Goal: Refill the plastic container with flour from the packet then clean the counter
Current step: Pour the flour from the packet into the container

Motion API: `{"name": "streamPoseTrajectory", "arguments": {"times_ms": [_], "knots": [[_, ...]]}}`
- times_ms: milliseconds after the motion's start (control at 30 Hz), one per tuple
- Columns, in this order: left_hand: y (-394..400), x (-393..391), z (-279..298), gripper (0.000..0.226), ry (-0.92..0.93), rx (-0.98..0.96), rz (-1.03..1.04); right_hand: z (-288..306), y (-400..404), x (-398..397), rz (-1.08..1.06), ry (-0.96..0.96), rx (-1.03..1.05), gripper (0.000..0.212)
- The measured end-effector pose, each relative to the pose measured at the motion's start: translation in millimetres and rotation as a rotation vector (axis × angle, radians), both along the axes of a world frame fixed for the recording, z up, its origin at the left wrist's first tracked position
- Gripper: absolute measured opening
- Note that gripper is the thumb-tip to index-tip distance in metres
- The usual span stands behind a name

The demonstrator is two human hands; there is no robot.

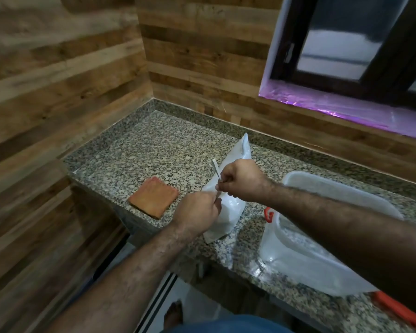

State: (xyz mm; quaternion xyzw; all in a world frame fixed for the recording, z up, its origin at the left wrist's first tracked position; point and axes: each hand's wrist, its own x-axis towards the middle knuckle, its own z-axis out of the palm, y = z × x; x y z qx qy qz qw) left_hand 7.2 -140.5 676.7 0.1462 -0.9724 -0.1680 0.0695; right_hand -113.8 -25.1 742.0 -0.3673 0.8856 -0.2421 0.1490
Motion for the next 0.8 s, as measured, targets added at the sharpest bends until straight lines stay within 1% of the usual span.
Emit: {"name": "streamPoseTrajectory", "arguments": {"times_ms": [100, 200, 267, 333, 433, 533, 600, 700, 800], "knots": [[0.9, 1.7, 4.5, 0.032, -0.014, 0.030, 0.012, -3.7, 0.9, 2.3, -0.013, 0.045, -0.010, 0.011], [4.4, 5.6, 9.0, 0.029, -0.007, 0.042, 0.030, -9.2, 0.7, -0.9, -0.013, 0.061, -0.023, 0.016], [7.1, 9.2, 7.3, 0.029, -0.008, 0.041, 0.047, -11.6, -0.5, -8.8, -0.044, 0.046, -0.044, 0.027], [5.5, 10.7, 1.7, 0.034, -0.027, 0.062, 0.073, -13.5, -3.4, -19.9, -0.086, 0.033, -0.055, 0.035], [1.1, 13.1, -5.1, 0.037, -0.020, 0.085, 0.068, -14.4, -8.0, -43.9, -0.139, 0.052, -0.052, 0.029], [-5.1, 15.5, -8.2, 0.036, -0.012, 0.059, 0.004, -16.2, -12.9, -78.0, -0.215, 0.110, -0.027, 0.013], [-11.1, 15.5, -11.7, 0.036, -0.033, 0.062, -0.053, -16.9, -16.8, -101.9, -0.283, 0.129, -0.020, 0.007], [-21.8, 11.6, -16.7, 0.041, -0.108, 0.093, -0.152, -14.2, -22.1, -136.9, -0.387, 0.153, -0.044, 0.003], [-31.4, 4.8, -20.0, 0.047, -0.186, 0.081, -0.227, -11.1, -25.4, -170.9, -0.520, 0.164, -0.074, 0.006]]}}
